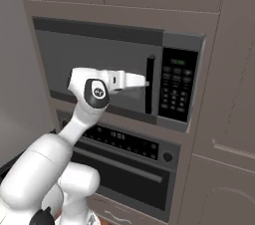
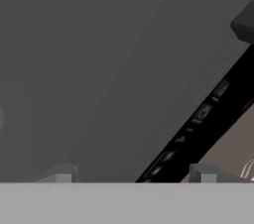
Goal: Transport the steak from the fridge to the microwave and turn on the microwave.
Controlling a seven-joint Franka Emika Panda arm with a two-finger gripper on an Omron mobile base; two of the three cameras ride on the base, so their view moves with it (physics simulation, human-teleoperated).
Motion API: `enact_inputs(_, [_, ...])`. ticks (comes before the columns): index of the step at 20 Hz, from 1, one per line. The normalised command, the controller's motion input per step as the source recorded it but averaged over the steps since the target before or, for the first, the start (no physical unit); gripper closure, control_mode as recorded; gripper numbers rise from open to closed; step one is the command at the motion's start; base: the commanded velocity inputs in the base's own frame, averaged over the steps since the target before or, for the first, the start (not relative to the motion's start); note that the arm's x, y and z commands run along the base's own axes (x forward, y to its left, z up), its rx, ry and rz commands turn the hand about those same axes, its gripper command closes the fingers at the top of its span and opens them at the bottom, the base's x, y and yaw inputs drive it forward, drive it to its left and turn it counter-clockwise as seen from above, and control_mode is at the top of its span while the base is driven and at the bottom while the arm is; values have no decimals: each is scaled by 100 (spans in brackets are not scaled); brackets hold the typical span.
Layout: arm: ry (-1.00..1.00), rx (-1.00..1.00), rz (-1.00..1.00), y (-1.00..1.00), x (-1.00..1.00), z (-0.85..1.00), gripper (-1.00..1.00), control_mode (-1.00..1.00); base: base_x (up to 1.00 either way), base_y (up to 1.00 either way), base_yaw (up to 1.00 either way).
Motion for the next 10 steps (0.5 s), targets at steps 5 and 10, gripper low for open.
enact_inputs(5, [-9,3,0,-29,46,0,-100,-100,0,0,0])
enact_inputs(10, [-17,1,0,-5,-3,1,-100,-100,0,0,0])
